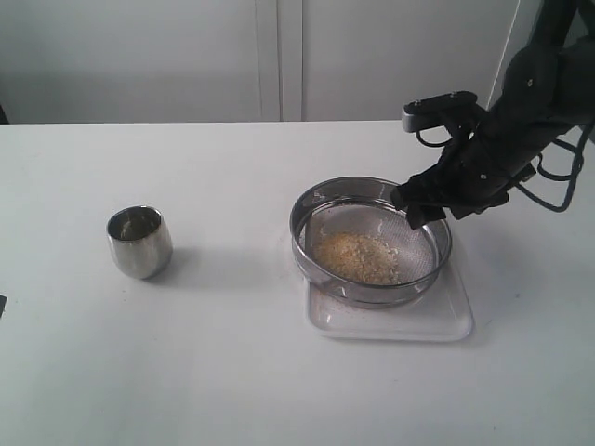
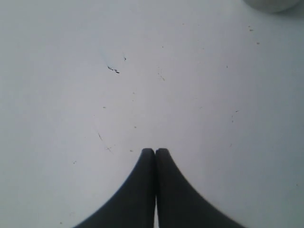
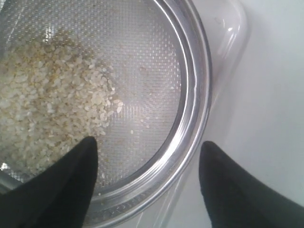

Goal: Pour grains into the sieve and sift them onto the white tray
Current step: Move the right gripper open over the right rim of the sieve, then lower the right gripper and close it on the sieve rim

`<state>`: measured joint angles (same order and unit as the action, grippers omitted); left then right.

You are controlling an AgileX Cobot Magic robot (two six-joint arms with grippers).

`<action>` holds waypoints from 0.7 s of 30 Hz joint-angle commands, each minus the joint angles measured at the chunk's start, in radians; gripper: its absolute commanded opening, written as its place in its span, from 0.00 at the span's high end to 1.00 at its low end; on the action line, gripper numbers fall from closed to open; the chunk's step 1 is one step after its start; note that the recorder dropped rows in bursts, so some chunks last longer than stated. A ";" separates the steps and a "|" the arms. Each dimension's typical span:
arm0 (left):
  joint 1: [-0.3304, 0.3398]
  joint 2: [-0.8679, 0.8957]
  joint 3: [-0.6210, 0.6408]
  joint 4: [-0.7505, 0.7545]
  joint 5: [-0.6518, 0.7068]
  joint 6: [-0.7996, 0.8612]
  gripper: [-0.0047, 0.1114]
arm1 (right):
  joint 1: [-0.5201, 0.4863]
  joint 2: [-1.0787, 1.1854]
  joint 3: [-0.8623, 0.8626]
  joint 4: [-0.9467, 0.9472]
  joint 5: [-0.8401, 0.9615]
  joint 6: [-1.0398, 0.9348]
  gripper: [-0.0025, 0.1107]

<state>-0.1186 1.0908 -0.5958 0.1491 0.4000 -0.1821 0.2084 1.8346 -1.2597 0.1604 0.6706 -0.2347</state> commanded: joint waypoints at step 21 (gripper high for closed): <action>0.002 -0.009 0.007 -0.001 0.012 -0.001 0.96 | 0.000 0.082 -0.007 -0.022 -0.047 0.008 0.61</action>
<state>-0.1186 1.0908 -0.5958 0.1491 0.4000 -0.1821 0.2084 1.9113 -1.2639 0.1383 0.6273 -0.2296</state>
